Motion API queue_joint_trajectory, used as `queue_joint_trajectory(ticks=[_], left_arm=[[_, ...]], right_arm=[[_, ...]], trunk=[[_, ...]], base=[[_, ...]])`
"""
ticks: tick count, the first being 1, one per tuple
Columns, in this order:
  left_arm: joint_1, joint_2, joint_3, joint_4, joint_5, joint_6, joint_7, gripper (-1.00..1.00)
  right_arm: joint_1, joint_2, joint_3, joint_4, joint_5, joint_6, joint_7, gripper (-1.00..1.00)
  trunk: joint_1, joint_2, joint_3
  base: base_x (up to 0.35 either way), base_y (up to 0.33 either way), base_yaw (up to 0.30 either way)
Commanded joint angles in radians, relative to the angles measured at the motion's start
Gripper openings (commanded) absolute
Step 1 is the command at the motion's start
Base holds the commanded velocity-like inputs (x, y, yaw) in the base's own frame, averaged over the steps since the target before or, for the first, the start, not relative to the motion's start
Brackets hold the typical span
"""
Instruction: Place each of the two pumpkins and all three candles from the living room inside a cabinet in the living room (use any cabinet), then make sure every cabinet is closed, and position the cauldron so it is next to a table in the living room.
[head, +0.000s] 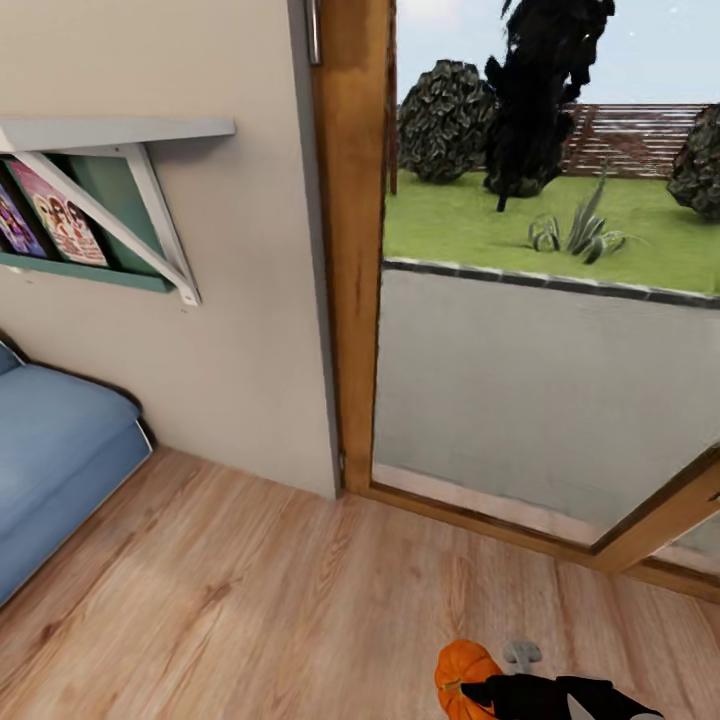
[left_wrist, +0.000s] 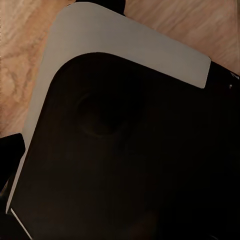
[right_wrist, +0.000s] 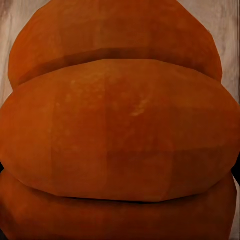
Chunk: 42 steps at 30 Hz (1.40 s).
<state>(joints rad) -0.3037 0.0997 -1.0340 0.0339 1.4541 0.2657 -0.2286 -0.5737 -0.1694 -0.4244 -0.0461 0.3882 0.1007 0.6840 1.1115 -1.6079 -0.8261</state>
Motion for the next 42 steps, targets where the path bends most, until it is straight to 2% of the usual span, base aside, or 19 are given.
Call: queue_joint_trajectory(ticks=[1, 24, 42], left_arm=[[0.000, 0.000, 0.000, 0.000, 0.000, 0.000, 0.000, 1.00], [0.000, 0.000, 0.000, 0.000, 0.000, 0.000, 0.000, 1.00], [0.000, 0.000, 0.000, 0.000, 0.000, 0.000, 0.000, 1.00]], right_arm=[[0.000, 0.000, 0.000, 0.000, 0.000, 0.000, 0.000, -1.00], [0.000, 0.001, 0.000, 0.000, 0.001, -0.001, -0.004, -1.00], [0.000, 0.002, 0.000, 0.010, 0.000, -0.003, 0.001, -1.00]], trunk=[[0.000, 0.000, 0.000], [0.000, 0.000, -0.008], [0.000, 0.000, 0.009]], base=[[0.000, 0.000, -0.283], [0.000, 0.000, -0.283], [0.000, 0.000, -0.257]])
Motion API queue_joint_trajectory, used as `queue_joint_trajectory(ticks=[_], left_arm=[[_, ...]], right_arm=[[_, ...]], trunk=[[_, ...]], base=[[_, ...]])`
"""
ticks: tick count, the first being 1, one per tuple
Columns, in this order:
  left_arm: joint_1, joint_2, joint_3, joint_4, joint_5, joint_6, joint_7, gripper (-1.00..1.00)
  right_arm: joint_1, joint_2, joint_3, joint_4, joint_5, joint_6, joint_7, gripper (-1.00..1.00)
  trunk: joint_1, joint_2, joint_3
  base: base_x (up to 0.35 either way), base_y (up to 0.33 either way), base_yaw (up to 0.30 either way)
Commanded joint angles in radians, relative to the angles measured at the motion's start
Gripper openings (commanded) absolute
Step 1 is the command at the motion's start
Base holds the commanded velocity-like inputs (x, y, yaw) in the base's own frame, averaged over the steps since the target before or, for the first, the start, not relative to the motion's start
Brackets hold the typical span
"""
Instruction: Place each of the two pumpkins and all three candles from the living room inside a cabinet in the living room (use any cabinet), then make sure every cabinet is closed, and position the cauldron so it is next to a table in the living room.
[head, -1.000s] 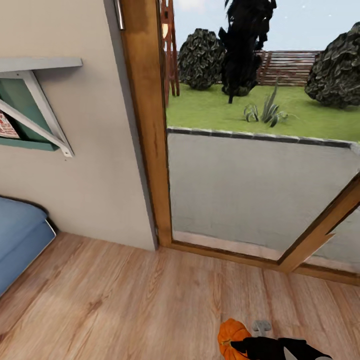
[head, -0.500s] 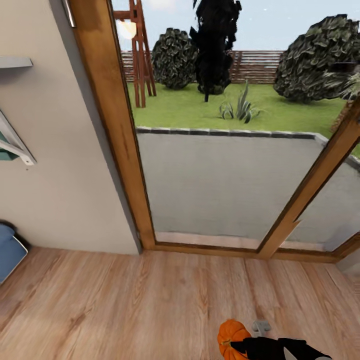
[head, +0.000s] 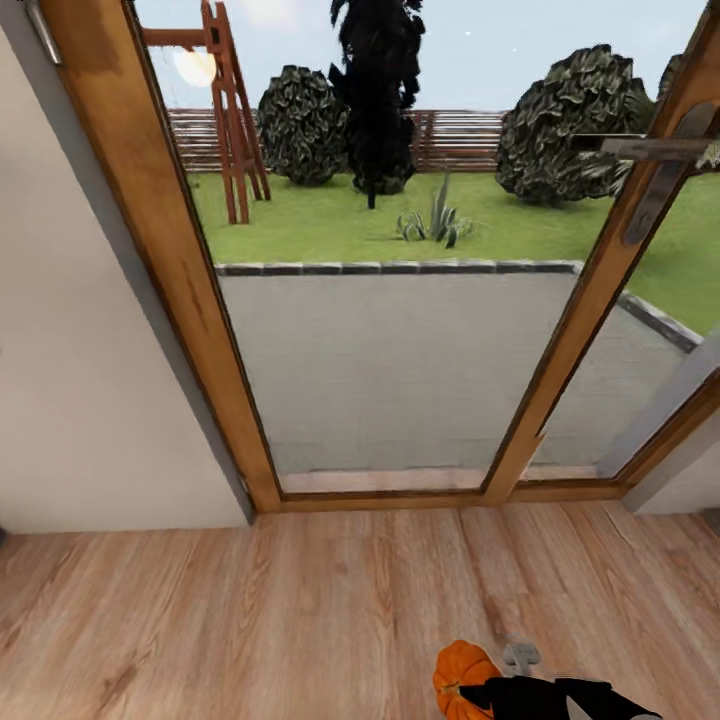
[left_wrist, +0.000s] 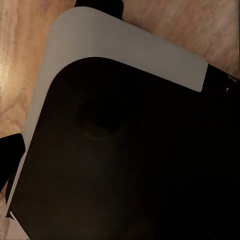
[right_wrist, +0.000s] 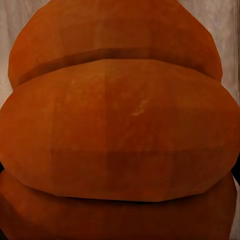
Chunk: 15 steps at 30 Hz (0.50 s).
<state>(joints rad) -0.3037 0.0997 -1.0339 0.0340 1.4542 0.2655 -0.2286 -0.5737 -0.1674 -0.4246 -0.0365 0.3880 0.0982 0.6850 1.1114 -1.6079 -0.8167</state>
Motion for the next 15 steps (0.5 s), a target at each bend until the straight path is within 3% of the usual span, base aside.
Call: queue_joint_trajectory(ticks=[1, 15], left_arm=[[0.000, 0.000, 0.000, 0.000, 0.000, 0.000, 0.000, 1.00], [0.000, 0.000, 0.000, 0.000, 0.000, 0.000, 0.000, 1.00]], right_arm=[[0.000, 0.000, 0.001, 0.001, 0.002, 0.000, 0.000, -1.00], [0.000, 0.000, 0.001, 0.001, 0.003, -0.002, -0.002, -1.00]], trunk=[[0.000, 0.000, 0.001], [0.000, 0.000, 0.017]], base=[[0.000, 0.000, -0.245], [0.000, 0.000, -0.245]])
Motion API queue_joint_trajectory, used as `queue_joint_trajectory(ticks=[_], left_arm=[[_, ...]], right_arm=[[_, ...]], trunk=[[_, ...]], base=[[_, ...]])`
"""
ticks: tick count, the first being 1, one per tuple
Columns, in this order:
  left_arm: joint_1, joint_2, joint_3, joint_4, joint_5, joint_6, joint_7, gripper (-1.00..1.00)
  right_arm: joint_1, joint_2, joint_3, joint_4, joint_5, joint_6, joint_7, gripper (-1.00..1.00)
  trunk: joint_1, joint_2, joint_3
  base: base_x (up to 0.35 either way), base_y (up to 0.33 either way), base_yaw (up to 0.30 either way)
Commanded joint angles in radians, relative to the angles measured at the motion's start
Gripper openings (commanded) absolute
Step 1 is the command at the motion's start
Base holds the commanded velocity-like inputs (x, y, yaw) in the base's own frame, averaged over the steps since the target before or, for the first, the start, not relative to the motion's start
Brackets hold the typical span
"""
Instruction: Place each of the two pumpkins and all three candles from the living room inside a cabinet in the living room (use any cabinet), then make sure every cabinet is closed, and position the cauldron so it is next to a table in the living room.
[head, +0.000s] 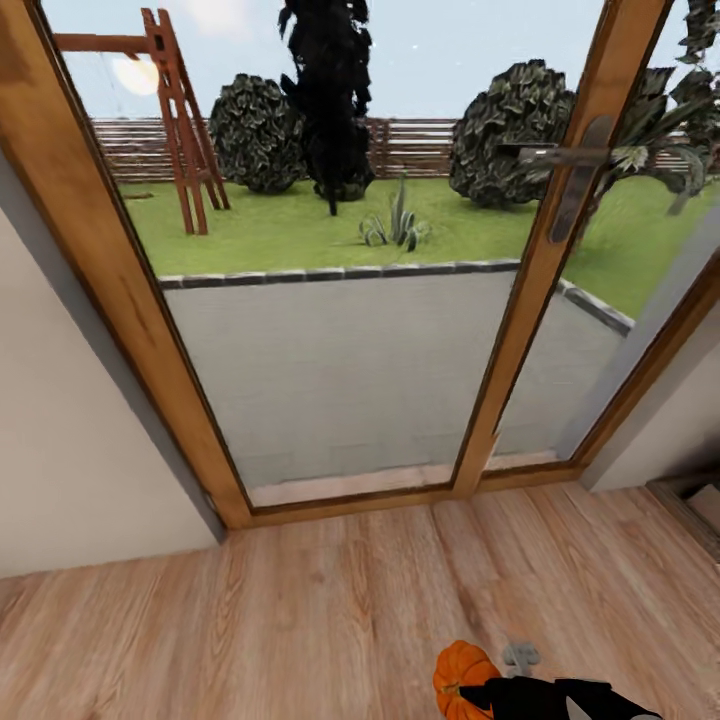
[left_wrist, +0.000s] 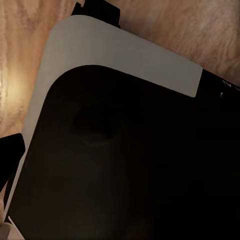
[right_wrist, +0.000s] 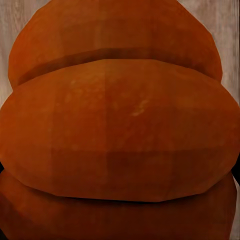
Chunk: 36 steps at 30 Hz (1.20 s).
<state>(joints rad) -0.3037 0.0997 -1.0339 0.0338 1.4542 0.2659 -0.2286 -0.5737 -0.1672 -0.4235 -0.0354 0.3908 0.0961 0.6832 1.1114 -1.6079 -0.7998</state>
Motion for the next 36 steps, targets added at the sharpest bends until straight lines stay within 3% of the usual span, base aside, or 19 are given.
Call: queue_joint_trajectory(ticks=[1, 36], left_arm=[[0.000, 0.000, 0.000, 0.000, 0.000, 0.000, 0.000, 1.00], [0.000, 0.000, 0.000, 0.000, 0.000, 0.000, 0.000, 1.00]], right_arm=[[0.000, 0.000, 0.000, 0.000, -0.001, -0.001, 0.000, -1.00], [0.000, -0.002, 0.000, 0.002, -0.001, -0.003, 0.004, -1.00]], trunk=[[0.000, 0.000, 0.001], [0.000, 0.000, 0.041]], base=[[0.000, 0.000, -0.245], [0.000, 0.000, -0.245]])
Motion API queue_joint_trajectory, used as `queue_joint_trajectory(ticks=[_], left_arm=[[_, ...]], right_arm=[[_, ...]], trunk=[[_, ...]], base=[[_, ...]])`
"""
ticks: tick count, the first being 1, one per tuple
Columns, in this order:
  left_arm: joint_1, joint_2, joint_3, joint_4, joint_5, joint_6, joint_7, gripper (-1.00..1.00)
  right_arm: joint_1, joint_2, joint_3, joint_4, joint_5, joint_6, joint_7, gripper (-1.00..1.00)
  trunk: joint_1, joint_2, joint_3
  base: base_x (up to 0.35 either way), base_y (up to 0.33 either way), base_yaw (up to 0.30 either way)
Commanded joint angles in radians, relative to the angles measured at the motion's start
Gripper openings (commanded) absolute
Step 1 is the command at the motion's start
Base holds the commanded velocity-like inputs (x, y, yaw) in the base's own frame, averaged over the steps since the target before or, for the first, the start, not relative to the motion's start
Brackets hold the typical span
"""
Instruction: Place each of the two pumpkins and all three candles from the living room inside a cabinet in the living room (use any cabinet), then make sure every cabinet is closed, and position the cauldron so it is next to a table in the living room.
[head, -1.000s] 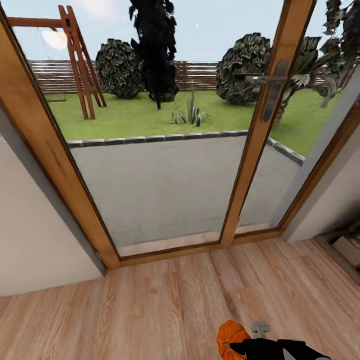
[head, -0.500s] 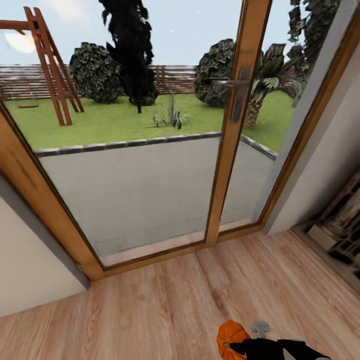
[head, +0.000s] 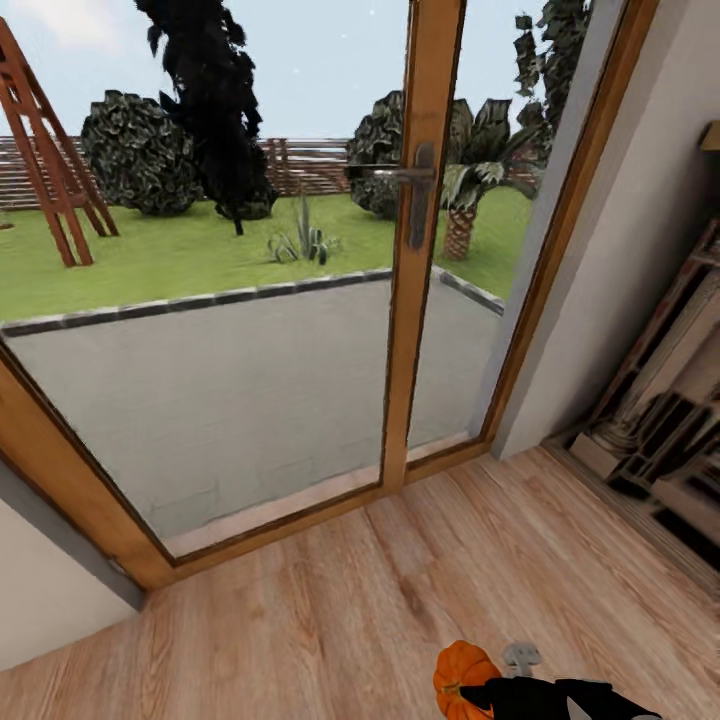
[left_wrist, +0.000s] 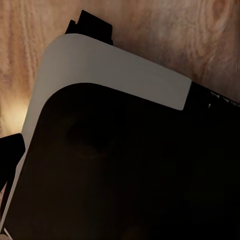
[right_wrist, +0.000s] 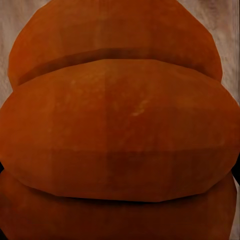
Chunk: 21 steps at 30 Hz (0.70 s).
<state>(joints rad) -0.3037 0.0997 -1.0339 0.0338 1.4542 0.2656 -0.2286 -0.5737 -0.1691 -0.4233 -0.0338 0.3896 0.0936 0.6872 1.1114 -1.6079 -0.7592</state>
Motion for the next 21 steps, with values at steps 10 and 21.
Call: queue_joint_trajectory(ticks=[10, 21], left_arm=[[0.000, 0.000, 0.000, 0.000, 0.000, 0.000, 0.000, 1.00], [0.000, 0.000, 0.000, 0.000, 0.000, 0.000, 0.000, 1.00]], right_arm=[[0.000, 0.001, 0.000, 0.006, 0.000, 0.000, 0.000, -1.00], [0.000, 0.000, 0.000, 0.007, 0.000, 0.001, 0.000, -1.00]], trunk=[[0.000, 0.000, 0.011], [0.000, 0.000, 0.024]], base=[[0.000, 0.000, -0.245], [0.000, 0.000, -0.245]])
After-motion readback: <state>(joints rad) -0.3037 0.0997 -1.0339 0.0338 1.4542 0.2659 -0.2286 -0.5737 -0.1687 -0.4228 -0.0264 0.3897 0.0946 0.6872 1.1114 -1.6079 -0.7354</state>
